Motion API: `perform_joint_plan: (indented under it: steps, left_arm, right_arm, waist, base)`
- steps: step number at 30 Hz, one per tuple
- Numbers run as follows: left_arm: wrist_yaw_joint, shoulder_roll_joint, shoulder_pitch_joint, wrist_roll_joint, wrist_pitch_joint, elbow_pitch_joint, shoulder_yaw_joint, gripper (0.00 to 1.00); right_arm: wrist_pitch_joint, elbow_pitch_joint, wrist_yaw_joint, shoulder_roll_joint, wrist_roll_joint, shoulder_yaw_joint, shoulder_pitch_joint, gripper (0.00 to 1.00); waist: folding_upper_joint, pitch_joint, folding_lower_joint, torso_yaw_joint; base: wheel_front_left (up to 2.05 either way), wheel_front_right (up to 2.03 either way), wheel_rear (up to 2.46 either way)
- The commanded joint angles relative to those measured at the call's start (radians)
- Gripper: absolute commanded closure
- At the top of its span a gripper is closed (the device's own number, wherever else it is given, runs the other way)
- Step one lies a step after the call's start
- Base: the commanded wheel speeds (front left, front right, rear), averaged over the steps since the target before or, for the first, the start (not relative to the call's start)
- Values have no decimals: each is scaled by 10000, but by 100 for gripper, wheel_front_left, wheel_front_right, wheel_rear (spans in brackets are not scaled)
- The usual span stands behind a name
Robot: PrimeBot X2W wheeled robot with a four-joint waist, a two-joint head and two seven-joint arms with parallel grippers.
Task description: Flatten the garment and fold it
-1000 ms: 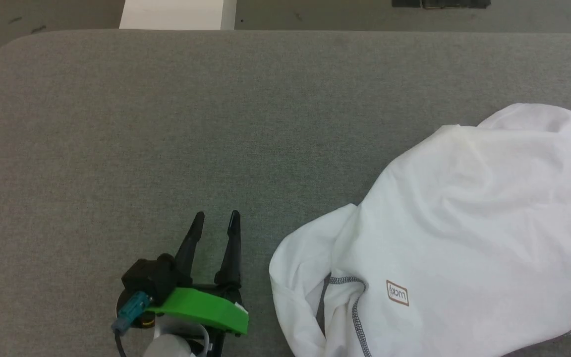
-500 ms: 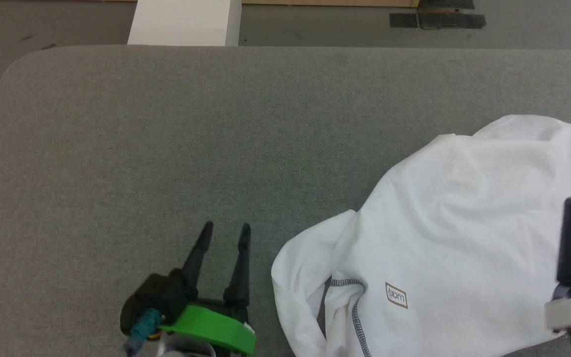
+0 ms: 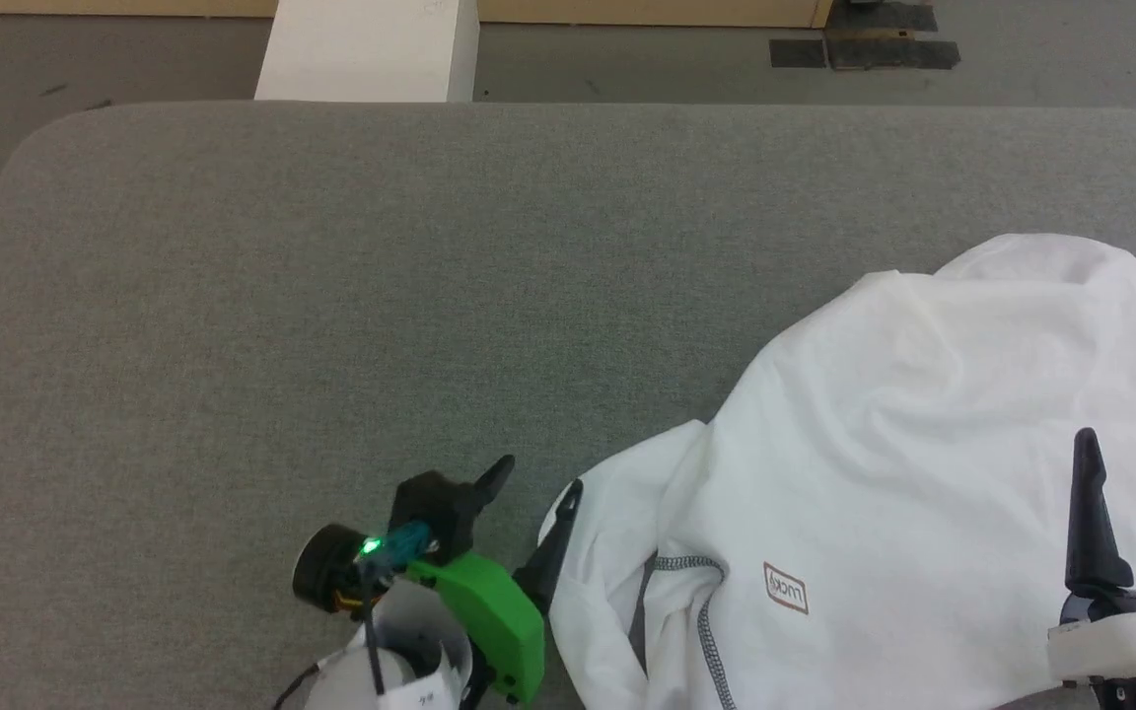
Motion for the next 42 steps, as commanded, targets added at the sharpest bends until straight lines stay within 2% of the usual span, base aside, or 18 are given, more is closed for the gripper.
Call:
perform_joint_plan:
  steps: [1, 5, 6, 12, 13, 15, 19, 22, 26, 29, 35, 42]
  left_arm:
    - [-124, 159, -396, -75, 502, 86, -134, 0]
    - [-342, 448, -1274, -371, 2325, 545, -646, 0]
    - [-393, 530, -1605, -524, 3085, 836, -898, 0]
    - [-461, 497, -1964, -1236, 4713, 1782, -1514, 0]
    - [-467, 465, -1946, -1385, 4892, 1923, -1603, 4]
    - [-481, 488, -1952, -1607, 5134, 2148, -1859, 100]
    - [-494, 568, -2062, -1943, 4800, 2229, -2185, 100]
    - [-496, 615, -2361, -1967, 3791, 1977, -2011, 100]
    - [-418, 761, -3034, -1793, 2273, 1396, -1344, 100]
    - [-247, 885, -3612, -1915, 1548, 880, -593, 100]
    - [368, 1570, -4778, -2285, 1517, 325, 1005, 100]
    - [1704, 2510, -5207, -1696, 1106, 1017, 2414, 100]
  right_arm:
    - [-24, -7, -15, -5, -39, -18, -139, 0]
    - [-19, 33, -15, -5, 40, 101, -263, 0]
    - [-31, 55, -15, -5, 84, 166, -327, 0]
    - [-106, 229, -15, -5, 145, 161, -525, 0]
    - [-113, 236, -15, -5, 154, 137, -534, 0]
    - [-143, 306, -15, -5, 157, 86, -583, 0]
    - [-235, 450, -15, -5, 161, 4, -693, 0]
    - [-276, 499, -15, -5, 163, -97, -708, 0]
    - [-275, 444, -15, -5, 146, -150, -725, 0]
    - [-252, 360, -15, -5, 136, -158, -770, 0]
    - [-216, 191, -15, -5, 97, -93, -979, 0]
    - [-279, 202, -15, -5, 59, -165, -1322, 0]
  waist:
    - [-1, 84, 0, 6]
    - [-1, 302, 0, -76]
    - [-1, 404, 0, -148]
    - [-1, 657, 0, -447]
    - [-1, 671, 0, -477]
    - [-1, 713, 0, -552]
    - [-1, 734, 0, -626]
    - [-1, 702, 0, -556]
    - [-1, 753, 0, -366]
    - [-1, 901, 0, -235]
    - [-1, 1487, 0, -210]
    - [-1, 2194, 0, -470]
  base:
    - [0, 0, 0]
    - [0, 0, 0]
    - [0, 0, 0]
    - [0, 0, 0]
    - [0, 0, 0]
    - [0, 0, 0]
    - [0, 0, 0]
    - [0, 0, 0]
    - [0, 0, 0]
    - [0, 0, 0]
    - [0, 0, 0]
    - [0, 0, 0]
